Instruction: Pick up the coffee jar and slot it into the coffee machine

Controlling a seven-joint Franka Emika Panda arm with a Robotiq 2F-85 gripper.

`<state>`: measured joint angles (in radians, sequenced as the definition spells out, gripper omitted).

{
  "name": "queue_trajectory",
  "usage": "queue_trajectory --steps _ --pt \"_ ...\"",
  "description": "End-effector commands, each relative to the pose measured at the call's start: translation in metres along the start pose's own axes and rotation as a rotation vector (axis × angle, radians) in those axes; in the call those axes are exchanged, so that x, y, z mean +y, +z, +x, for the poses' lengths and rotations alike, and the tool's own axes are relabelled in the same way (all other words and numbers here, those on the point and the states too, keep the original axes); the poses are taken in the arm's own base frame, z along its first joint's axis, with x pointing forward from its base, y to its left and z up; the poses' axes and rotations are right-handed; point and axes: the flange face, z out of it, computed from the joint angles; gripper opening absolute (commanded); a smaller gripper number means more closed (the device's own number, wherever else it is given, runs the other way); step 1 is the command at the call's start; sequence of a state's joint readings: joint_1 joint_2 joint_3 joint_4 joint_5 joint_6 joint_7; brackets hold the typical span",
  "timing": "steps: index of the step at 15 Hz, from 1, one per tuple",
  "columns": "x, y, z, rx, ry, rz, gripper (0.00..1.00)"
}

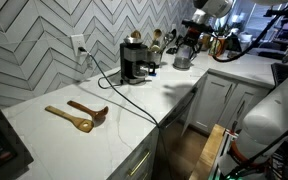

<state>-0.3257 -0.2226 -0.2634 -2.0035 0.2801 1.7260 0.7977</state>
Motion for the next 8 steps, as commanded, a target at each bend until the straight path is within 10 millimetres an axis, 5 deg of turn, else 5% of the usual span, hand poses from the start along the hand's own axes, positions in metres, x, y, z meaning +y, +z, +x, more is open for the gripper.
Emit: queue_trajectory --steps 1,7,8 --pt "0.015 -0.010 -0.017 0.114 -0.089 -0.053 1.00" --pt "0.025 -0.028 -0.034 0.227 -0.178 -0.065 1.00" --pt "0.011 -0.030 -0.028 0.191 -0.143 -0.074 1.00"
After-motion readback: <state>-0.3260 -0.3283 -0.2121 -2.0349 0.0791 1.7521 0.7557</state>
